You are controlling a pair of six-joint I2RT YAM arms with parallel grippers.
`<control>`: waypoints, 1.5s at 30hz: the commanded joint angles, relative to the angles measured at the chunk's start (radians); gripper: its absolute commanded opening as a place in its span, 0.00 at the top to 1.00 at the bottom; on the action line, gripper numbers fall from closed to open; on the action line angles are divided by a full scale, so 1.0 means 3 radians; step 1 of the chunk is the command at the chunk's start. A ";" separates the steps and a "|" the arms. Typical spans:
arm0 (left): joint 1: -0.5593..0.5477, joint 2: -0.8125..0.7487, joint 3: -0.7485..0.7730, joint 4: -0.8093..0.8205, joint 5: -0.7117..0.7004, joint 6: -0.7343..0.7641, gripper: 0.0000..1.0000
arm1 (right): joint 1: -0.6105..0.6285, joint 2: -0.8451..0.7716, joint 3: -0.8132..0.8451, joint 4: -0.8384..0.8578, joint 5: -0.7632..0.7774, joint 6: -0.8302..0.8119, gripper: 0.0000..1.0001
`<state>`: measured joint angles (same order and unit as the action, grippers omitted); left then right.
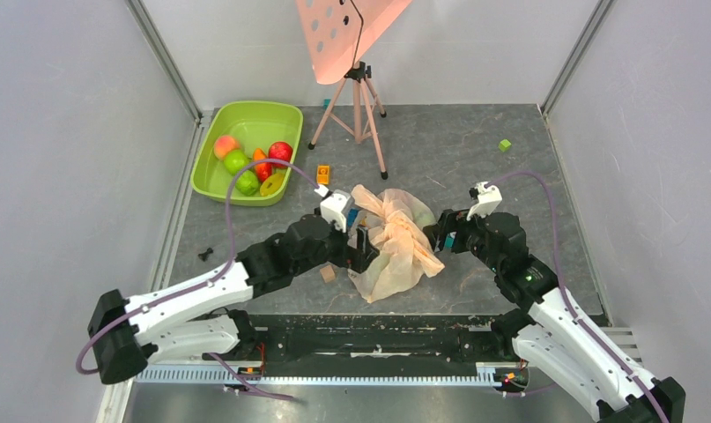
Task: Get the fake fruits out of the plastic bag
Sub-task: Place the plastic bag at the center of the board, then untie the plastic bag at the center of the board.
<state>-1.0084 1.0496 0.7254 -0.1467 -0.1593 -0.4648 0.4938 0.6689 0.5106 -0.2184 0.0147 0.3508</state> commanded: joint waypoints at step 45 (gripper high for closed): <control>-0.0289 0.0602 0.0230 0.0363 0.0901 0.2016 0.98 | 0.0011 0.0548 0.0610 -0.0128 -0.1515 -0.1263 0.29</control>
<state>-1.0824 1.2312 0.7742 -0.0200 0.0898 0.0765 0.4942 0.7940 0.6579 -0.2932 -0.3515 0.0383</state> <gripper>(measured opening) 0.031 0.738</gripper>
